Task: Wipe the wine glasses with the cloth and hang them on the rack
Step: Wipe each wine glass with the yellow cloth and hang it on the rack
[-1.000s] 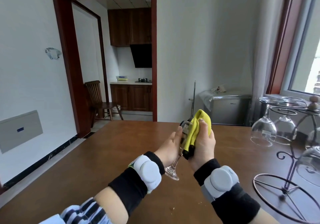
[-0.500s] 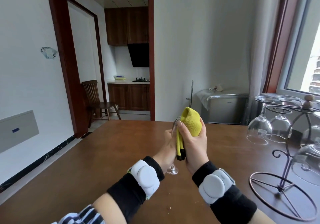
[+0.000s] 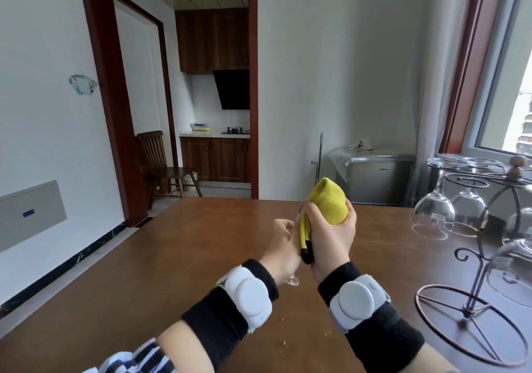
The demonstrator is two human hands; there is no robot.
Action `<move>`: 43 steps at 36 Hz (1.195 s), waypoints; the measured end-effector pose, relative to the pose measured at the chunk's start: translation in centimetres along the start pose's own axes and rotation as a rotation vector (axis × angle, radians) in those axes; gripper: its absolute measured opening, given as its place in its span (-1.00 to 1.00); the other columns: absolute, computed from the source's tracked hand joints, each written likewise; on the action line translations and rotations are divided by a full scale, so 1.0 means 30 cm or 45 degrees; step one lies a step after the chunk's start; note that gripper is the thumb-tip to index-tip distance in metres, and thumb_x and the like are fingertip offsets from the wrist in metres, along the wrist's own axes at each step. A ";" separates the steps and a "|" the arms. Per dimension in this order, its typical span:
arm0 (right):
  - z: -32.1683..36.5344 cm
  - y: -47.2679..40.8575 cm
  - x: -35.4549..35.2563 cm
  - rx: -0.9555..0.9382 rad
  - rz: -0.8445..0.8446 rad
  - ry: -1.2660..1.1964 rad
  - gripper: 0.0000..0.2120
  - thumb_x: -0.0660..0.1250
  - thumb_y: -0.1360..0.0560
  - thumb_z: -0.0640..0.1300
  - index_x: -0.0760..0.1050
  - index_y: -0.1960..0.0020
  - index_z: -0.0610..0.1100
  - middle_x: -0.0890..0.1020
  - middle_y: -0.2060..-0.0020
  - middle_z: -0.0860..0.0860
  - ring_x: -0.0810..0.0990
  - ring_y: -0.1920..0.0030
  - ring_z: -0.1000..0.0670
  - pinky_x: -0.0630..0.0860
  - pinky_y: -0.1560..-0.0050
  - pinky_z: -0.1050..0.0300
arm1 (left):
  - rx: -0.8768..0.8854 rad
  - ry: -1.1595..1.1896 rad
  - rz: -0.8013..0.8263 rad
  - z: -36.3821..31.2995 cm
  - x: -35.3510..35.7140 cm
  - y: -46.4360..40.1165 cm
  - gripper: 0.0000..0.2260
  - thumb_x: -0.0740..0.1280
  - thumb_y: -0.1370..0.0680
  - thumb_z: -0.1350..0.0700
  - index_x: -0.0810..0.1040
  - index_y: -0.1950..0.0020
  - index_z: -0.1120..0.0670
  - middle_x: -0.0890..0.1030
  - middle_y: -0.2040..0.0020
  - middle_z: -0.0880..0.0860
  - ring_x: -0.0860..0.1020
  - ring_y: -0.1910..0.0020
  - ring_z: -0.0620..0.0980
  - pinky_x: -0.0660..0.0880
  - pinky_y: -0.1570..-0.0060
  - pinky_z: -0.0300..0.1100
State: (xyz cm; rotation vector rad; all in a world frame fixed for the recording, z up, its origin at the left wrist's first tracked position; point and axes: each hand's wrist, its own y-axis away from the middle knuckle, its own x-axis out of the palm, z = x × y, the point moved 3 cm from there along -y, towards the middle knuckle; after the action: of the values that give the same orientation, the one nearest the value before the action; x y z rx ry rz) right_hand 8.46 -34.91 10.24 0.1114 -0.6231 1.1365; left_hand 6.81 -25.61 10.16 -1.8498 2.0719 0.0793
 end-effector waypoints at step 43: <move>0.030 -0.006 -0.030 0.326 0.382 -0.272 -0.36 0.44 -0.31 -0.09 0.39 -0.34 -0.27 0.59 0.04 -0.24 0.64 0.22 -0.13 0.60 0.25 0.03 | 0.021 0.166 0.264 0.017 -0.029 -0.014 -0.45 -0.07 -0.58 -0.27 0.38 0.01 0.21 0.29 0.51 -0.06 0.23 0.58 -0.12 0.24 0.53 -0.34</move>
State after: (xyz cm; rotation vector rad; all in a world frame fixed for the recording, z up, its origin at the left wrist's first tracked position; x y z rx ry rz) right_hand 8.00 -36.08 10.55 0.3719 -0.6959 1.5056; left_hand 7.39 -24.72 10.04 -1.6646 2.3414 -0.0062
